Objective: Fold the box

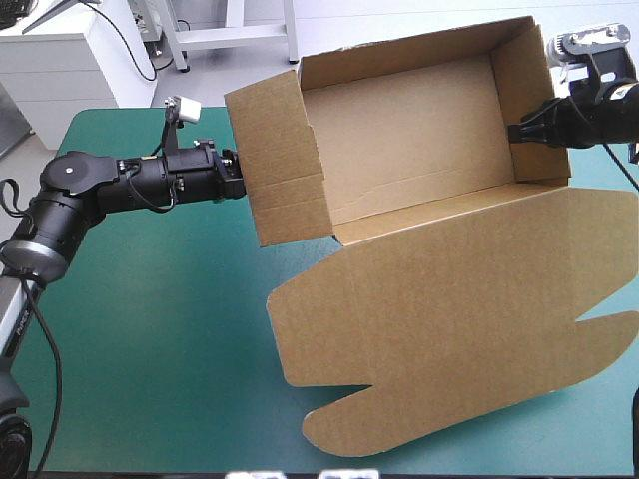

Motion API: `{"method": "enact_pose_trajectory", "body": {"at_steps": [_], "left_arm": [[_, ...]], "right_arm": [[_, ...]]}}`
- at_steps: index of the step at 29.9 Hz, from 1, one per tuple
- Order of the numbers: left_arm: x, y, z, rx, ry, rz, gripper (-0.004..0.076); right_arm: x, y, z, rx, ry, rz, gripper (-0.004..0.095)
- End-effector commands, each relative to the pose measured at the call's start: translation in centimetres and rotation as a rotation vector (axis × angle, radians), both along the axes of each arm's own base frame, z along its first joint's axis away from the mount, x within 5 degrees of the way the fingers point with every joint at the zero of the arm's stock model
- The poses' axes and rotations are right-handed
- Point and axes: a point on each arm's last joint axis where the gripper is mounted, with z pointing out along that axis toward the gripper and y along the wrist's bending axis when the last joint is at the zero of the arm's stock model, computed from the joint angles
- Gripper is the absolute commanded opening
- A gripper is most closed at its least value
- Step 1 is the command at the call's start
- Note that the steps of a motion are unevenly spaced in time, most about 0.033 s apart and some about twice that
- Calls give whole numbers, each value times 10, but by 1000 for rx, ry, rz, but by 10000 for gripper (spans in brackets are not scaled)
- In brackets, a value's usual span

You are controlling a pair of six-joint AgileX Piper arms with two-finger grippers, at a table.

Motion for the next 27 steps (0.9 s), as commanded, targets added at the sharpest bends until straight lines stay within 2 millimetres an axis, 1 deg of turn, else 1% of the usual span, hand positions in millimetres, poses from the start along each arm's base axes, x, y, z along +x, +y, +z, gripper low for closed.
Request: {"method": "enact_pose_trajectory", "body": {"at_steps": [1,7,12,14,15,17,20,22,23,24,27], "left_arm": [[-18,-2,33,-166,-60,-75,7],[-27,-4,42,-275,-49,-168,7],[-27,-4,40,-254,-57,-173,12],[-27,-4,41,-244,-102,-186,40],[-29,-5,41,-244,-119,-200,69],[-30,-5,41,-248,-125,-216,168],[-30,-5,42,-251,-125,-214,382],[-29,-5,42,-259,-125,-207,492],[-30,-5,43,-261,-125,-209,529],[-30,-6,43,-265,-122,-211,545],[-30,-8,43,-267,-122,-209,550]], "right_arm": [[-19,3,21,12,-76,-2,-21],[-18,1,21,6,-73,-18,-19],[-18,3,22,26,-80,-8,-19],[-18,4,22,30,-87,-11,-19],[-17,4,23,30,-91,-10,-19],[-17,5,23,34,-91,-9,-19],[-16,11,25,50,-108,-1,-19],[-15,16,26,53,-123,8,-19],[-15,20,26,59,-131,18,-19],[-15,25,27,64,-137,27,-19],[-14,36,29,65,-167,43,-19]]}}
